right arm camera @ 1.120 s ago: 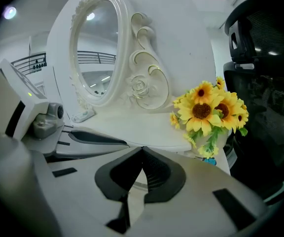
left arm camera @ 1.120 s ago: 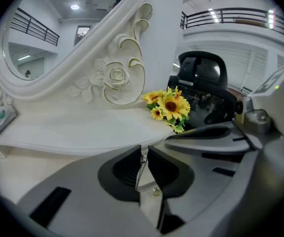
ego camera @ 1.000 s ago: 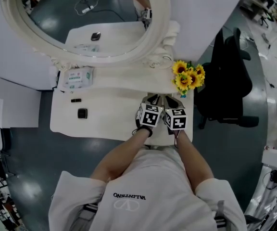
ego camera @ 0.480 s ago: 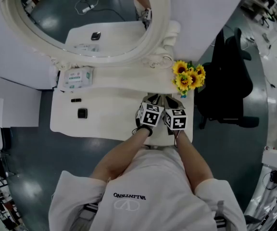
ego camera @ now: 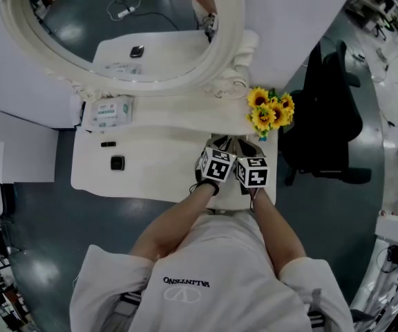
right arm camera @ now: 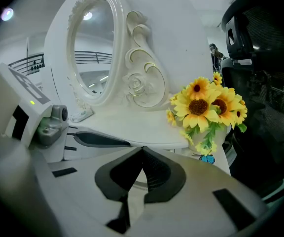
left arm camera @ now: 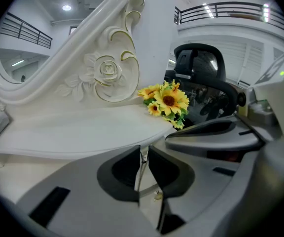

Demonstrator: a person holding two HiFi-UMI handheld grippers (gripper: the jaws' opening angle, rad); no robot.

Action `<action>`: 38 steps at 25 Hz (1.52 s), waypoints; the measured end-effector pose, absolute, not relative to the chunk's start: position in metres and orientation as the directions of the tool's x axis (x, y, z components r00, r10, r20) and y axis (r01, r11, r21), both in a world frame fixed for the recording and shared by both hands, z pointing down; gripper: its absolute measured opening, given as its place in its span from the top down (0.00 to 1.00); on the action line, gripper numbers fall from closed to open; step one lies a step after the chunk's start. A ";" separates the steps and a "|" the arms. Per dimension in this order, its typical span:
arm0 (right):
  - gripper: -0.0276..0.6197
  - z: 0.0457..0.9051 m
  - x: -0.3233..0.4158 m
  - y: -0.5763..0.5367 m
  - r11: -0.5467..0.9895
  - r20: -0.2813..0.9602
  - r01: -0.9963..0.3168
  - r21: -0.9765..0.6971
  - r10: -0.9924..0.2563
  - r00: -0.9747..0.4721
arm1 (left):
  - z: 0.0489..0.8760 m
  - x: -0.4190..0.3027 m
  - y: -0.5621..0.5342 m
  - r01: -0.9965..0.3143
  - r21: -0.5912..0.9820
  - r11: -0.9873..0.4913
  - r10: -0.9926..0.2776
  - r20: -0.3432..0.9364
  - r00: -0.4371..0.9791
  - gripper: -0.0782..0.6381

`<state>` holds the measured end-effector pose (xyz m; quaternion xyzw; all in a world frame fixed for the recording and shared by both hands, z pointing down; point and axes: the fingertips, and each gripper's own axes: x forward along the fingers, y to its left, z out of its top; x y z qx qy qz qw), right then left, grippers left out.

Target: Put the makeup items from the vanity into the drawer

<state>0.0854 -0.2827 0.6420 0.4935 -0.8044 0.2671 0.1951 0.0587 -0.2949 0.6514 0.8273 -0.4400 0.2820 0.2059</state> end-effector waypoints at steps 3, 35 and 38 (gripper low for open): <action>0.94 0.641 0.086 -0.282 0.371 0.579 -0.898 -0.238 -0.688 -0.437 | 0.651 0.061 -0.293 -0.836 0.085 -0.543 -0.605 0.651 0.459 0.81; 0.94 0.612 0.099 -0.272 0.351 0.467 -0.906 -0.235 -0.777 -0.422 | 0.595 0.002 -0.273 -0.869 0.074 -0.489 -0.746 0.481 0.460 0.89; 0.94 0.596 0.099 -0.271 0.368 0.413 -0.903 -0.223 -0.803 -0.429 | 0.578 -0.028 -0.267 -0.885 0.087 -0.458 -0.789 0.419 0.450 0.89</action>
